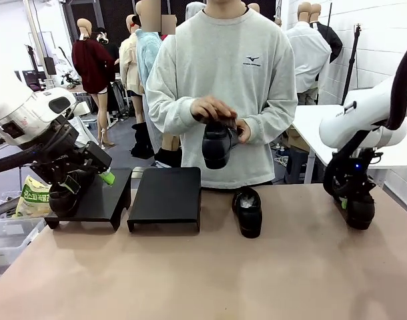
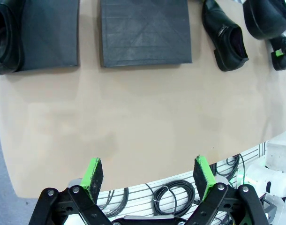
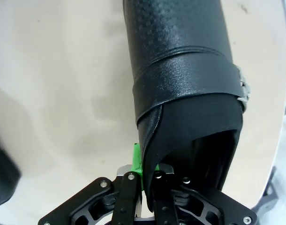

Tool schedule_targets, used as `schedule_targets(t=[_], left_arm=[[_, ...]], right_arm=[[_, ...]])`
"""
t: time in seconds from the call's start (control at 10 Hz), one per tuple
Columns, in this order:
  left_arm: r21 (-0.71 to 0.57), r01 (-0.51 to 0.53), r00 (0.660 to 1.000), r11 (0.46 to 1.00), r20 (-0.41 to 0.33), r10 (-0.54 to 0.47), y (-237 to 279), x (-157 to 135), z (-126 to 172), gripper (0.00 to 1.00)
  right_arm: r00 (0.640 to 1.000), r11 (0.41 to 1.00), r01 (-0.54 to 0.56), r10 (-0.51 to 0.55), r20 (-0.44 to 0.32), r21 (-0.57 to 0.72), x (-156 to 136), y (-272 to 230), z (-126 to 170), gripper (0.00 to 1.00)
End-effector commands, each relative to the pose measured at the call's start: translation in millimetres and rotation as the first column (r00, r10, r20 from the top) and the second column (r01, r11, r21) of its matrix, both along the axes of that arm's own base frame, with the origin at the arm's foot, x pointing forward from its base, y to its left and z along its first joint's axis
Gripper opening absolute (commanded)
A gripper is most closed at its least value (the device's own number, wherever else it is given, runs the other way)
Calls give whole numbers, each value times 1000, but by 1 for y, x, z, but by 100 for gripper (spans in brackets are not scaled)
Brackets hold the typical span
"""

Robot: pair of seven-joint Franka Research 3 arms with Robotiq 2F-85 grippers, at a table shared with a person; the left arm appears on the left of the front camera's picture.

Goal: Organize the shoes by placing them on the stand.
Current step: Pick up one Shoe and place it in the middle of the table.

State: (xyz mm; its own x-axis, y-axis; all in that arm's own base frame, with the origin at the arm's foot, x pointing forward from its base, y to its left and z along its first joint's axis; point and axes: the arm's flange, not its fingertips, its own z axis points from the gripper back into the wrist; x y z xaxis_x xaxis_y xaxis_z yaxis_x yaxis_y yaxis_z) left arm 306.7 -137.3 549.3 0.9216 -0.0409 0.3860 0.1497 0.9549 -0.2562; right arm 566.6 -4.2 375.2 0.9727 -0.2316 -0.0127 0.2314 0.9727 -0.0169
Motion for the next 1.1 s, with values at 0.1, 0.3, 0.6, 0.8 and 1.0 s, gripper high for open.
schedule_targets(t=[0.1,0.3,0.6,0.8,1.0], left_arm=[[-13,7,1000,1000,-4,-7,0,0,0,100],[-13,7,1000,1000,-4,-7,0,0,0,100],[-13,7,1000,1000,-4,-7,0,0,0,100],[-13,7,1000,1000,-4,-7,0,0,0,100],[-13,7,1000,1000,-4,-7,0,0,0,100]], right_arm=[[991,993,114,-116,63,35,-65,47,72,0],[988,987,149,-151,30,63,-104,83,95,0],[991,990,129,-130,18,51,-165,129,109,0],[992,990,127,-127,8,54,-133,111,107,0],[992,990,127,-127,8,54,-133,111,107,0]])
